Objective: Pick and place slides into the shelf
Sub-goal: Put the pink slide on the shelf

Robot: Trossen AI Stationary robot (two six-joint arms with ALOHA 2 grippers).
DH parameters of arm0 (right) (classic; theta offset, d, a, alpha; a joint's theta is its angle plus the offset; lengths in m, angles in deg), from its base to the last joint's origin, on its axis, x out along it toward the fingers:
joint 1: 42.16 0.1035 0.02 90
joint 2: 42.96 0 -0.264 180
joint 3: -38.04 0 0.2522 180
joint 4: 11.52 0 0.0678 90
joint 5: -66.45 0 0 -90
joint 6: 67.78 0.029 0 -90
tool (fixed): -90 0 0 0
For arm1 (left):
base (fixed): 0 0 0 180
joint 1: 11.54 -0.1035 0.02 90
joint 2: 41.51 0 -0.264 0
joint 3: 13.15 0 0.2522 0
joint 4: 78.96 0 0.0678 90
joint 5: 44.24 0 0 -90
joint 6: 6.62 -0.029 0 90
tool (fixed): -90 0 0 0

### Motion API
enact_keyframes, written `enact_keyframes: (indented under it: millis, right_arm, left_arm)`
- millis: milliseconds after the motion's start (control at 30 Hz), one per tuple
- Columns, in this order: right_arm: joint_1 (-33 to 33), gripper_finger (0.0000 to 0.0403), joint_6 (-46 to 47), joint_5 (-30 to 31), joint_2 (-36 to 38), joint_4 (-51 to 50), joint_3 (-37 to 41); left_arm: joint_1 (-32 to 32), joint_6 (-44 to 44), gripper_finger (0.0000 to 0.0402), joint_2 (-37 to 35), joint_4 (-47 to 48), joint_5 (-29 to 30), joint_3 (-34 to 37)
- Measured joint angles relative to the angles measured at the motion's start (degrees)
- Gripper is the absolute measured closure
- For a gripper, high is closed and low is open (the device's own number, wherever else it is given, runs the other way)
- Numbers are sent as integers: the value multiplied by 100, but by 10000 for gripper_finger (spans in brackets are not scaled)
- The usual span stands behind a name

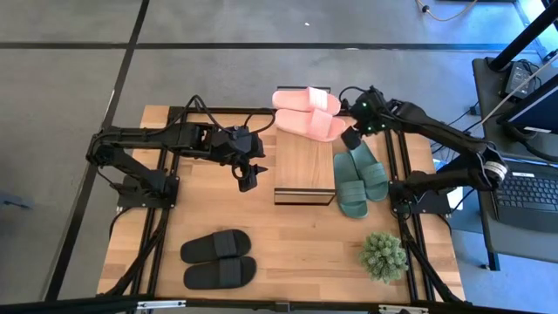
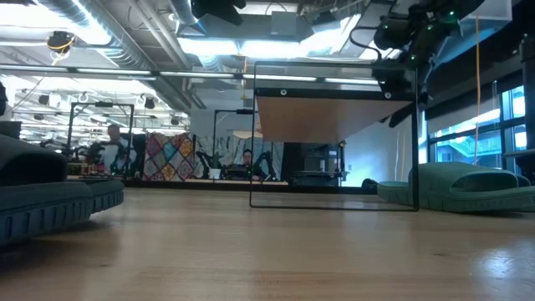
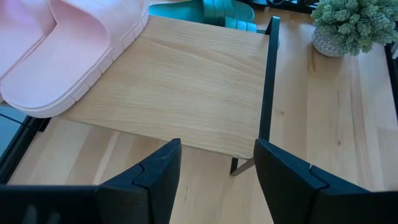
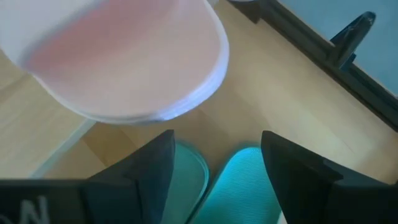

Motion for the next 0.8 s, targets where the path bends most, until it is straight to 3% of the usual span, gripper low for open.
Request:
enact_keyframes:
  millis: [800]
  right_arm:
    - [0,164,20,-57,-276,560,0]
  left_arm:
    - [-1,0,207,0,0,-1,0]
